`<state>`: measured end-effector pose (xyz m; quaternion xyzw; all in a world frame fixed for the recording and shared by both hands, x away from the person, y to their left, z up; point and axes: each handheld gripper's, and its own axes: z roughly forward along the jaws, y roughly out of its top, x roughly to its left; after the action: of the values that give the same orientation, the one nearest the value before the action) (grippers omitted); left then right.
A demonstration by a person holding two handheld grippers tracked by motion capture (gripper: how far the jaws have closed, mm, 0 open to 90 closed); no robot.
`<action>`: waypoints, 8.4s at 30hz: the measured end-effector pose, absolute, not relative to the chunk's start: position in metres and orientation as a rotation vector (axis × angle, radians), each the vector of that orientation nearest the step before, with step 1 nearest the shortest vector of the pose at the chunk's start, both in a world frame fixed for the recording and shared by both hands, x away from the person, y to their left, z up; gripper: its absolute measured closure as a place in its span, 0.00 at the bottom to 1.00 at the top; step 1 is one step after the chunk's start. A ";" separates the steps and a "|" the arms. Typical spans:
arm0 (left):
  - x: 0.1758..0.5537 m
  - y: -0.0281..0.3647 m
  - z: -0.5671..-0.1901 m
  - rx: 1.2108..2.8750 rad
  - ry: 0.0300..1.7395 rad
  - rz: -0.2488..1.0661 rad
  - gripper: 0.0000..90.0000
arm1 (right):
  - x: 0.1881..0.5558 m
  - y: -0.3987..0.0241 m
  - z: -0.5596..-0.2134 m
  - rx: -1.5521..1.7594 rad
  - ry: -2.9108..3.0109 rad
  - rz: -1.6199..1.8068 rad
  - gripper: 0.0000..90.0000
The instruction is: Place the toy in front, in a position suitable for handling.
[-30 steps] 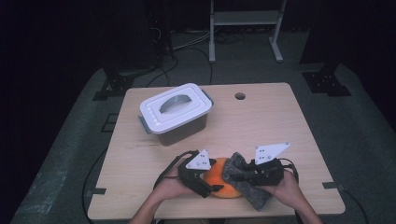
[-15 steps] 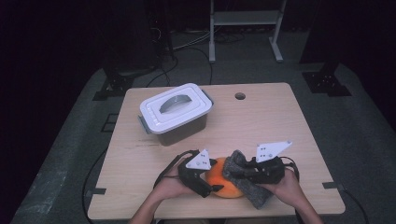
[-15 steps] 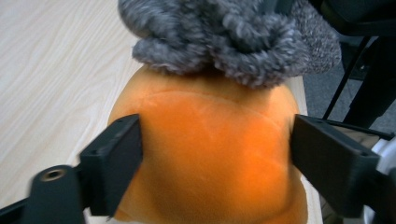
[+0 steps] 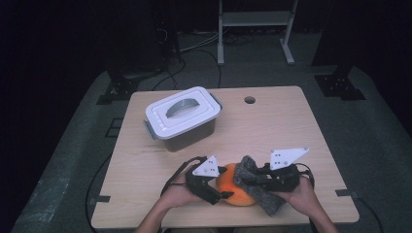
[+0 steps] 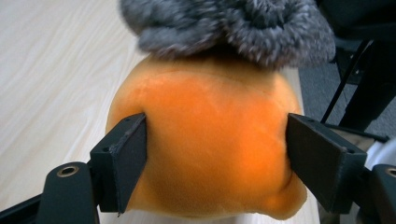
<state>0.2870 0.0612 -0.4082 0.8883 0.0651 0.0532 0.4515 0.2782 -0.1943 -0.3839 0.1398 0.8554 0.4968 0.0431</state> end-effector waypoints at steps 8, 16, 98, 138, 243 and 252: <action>0.291 0.068 -0.407 2.220 0.206 0.103 0.14 | 0.281 -0.194 -0.392 0.421 2.664 1.450 0.83; 0.288 0.064 -0.406 2.215 0.168 0.128 0.26 | 0.276 -0.194 -0.380 0.398 2.635 1.450 0.83; 0.304 0.088 -0.430 2.226 0.228 0.129 0.23 | 0.305 -0.228 -0.433 0.671 2.700 1.556 0.83; 0.290 0.074 -0.423 2.288 0.119 0.184 0.18 | 0.300 -0.219 -0.409 0.573 2.615 1.620 0.83; 0.301 0.077 -0.428 2.222 0.227 0.062 0.10 | 0.291 -0.225 -0.411 0.538 2.746 1.492 0.83; 0.304 0.077 -0.434 2.231 0.255 0.034 0.26 | 0.295 -0.232 -0.412 0.574 2.738 1.489 0.83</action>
<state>0.3037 0.0766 -0.4338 0.8955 0.1022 0.0138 0.4330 0.2953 -0.2325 -0.4119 0.1810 0.8639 0.4698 -0.0137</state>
